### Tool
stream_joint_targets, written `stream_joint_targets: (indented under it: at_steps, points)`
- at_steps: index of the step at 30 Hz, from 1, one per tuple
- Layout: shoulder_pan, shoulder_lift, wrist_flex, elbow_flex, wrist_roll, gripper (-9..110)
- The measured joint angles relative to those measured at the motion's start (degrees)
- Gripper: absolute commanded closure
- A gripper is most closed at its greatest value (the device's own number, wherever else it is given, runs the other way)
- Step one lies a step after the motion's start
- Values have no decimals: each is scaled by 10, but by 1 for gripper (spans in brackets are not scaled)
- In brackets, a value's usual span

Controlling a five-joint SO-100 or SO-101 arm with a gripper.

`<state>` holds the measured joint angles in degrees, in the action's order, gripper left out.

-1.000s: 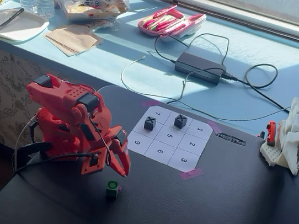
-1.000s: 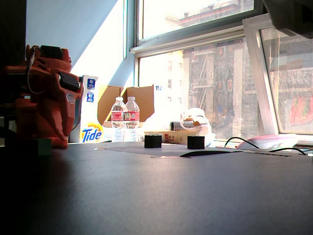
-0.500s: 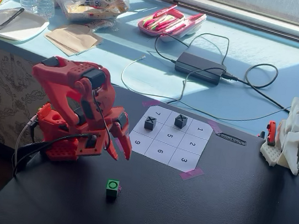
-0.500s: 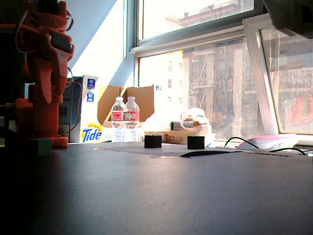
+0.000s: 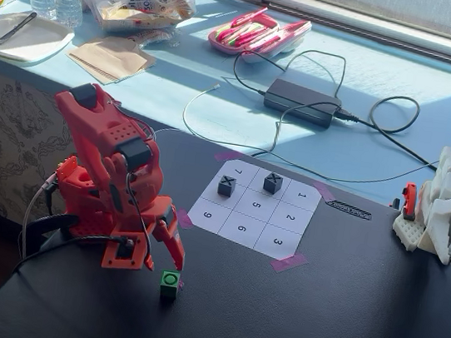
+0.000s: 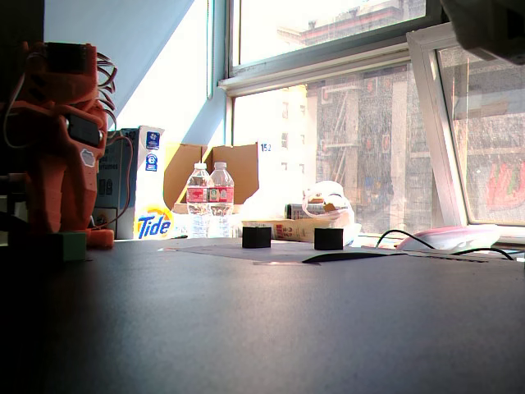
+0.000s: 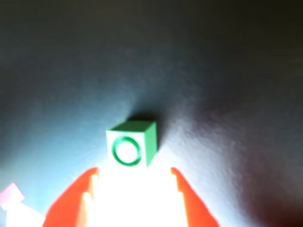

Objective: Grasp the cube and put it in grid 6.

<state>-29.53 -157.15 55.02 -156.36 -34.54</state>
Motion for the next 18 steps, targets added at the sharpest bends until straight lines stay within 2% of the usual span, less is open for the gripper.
stream_joint_targets:
  at_steps: [10,14,18]
  points:
    - [0,131,-99,0,-24,79]
    - [0,161,-110,15,-24,95]
    - [0,163,-112,19,-24,100]
